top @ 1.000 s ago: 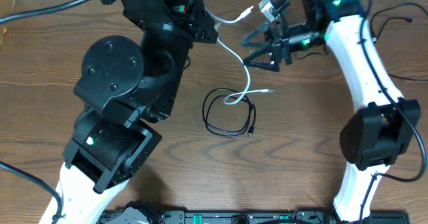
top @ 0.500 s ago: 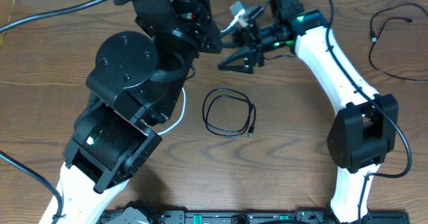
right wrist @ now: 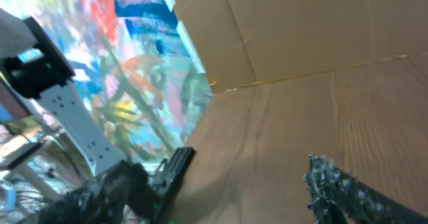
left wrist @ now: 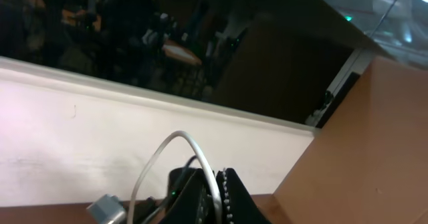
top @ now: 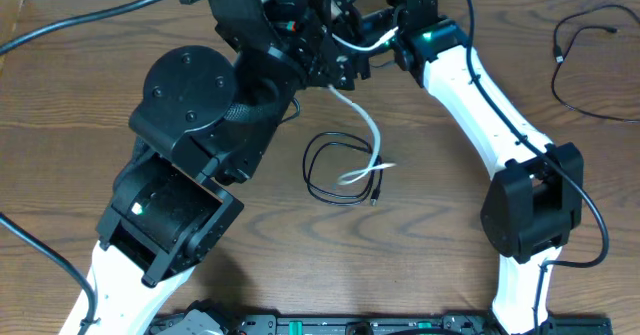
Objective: Untangle cables
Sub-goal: 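Bring the right gripper to the lifted white cable near the left gripper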
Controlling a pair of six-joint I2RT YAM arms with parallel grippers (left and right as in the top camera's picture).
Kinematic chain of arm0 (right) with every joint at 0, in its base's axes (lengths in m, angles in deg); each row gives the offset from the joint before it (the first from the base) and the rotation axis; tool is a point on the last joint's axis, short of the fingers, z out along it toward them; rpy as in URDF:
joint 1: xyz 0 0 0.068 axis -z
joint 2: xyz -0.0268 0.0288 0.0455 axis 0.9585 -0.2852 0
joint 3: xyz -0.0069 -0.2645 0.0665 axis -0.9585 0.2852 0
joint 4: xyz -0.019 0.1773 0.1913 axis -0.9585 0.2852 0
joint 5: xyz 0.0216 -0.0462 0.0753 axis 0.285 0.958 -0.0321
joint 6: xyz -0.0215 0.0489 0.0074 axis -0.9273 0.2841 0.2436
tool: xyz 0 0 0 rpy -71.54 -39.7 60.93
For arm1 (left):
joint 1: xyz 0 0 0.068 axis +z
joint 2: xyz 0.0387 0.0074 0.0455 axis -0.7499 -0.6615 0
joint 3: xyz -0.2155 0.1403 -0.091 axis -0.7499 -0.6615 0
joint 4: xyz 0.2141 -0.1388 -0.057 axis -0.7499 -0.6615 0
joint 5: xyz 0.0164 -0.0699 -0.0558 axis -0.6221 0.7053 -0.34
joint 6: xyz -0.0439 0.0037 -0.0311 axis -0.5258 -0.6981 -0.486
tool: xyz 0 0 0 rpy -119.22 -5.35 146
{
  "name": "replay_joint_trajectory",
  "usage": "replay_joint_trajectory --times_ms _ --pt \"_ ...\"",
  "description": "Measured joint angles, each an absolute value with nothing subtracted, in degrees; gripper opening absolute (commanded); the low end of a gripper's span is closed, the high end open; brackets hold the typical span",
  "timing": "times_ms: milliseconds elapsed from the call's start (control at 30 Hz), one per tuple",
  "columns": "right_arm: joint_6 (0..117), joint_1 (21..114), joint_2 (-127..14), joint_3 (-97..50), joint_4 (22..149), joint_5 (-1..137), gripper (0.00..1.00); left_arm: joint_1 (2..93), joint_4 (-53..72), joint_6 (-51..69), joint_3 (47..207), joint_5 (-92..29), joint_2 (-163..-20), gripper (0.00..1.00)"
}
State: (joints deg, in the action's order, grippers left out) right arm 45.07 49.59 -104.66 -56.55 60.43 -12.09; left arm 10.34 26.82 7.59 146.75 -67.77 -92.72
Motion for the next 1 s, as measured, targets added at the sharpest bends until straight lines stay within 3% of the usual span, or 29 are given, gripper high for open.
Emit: replay_joint_trajectory --times_ms 33,100,167,200,233,300,667,1000 --pt "46.55 49.11 -104.66 -56.55 59.91 -12.16 0.69 10.34 27.04 7.54 146.77 -67.75 -92.72 0.07" --pt "48.37 48.30 -104.66 -56.55 59.53 -12.35 0.40 10.34 27.48 7.37 146.77 -67.75 -92.72 0.08" --pt "49.92 47.63 -104.66 -56.55 59.38 -12.53 0.29 10.34 27.78 7.33 146.75 -67.75 -92.72 0.07" --pt "50.62 47.39 -104.66 -56.55 59.43 -12.55 0.31 10.34 27.80 7.35 146.77 -67.77 -92.72 0.08" --pt "51.34 47.28 -104.66 -56.55 59.47 -12.59 0.40 10.34 27.83 7.33 146.75 -67.77 -92.75 0.08" --pt "52.26 47.43 -104.66 -56.55 59.43 -12.64 0.44 10.34 27.87 7.30 146.75 -67.77 -92.75 0.07" --pt "54.93 53.00 -104.66 -56.55 59.47 -12.68 0.52 10.34 27.91 6.89 146.77 -67.75 -92.77 0.08" --pt "55.78 53.11 -104.66 -56.55 59.60 -12.68 0.66 10.34 28.18 6.89 146.77 -67.77 -92.77 0.07"
